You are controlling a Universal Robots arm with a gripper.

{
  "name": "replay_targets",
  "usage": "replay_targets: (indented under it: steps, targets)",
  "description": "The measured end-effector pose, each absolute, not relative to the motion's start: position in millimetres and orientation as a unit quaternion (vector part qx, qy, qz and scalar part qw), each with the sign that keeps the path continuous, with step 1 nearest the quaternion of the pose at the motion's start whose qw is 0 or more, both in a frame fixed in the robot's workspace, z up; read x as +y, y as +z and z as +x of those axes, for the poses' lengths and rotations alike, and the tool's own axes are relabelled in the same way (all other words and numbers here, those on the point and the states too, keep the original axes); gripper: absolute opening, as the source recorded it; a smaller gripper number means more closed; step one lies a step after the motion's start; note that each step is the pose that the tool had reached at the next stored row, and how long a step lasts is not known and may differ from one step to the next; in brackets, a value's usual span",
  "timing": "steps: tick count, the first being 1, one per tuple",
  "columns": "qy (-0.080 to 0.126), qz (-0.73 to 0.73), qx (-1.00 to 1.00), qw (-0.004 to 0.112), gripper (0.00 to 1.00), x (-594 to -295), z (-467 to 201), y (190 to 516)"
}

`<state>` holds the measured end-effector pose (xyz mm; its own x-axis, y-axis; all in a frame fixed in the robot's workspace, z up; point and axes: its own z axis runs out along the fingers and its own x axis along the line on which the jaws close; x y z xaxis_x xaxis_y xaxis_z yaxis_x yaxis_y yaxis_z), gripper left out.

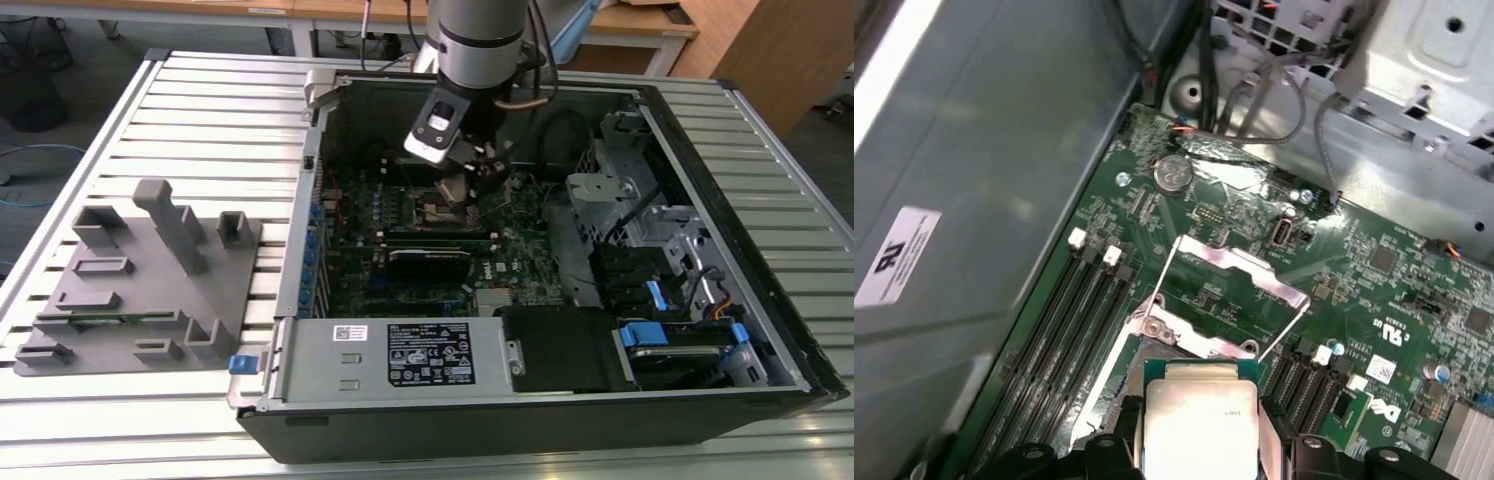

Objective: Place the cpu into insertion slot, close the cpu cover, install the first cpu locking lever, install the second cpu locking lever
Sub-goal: 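Place the cpu into insertion slot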

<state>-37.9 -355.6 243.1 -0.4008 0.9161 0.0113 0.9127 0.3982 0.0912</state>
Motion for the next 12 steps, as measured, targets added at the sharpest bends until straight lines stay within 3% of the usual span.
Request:
replay_targets:
  steps: [12]
  targets:
    - [0.039, 0.632, 0.773, 0.025, 0.54, -355.6, -37.9, 242.8]
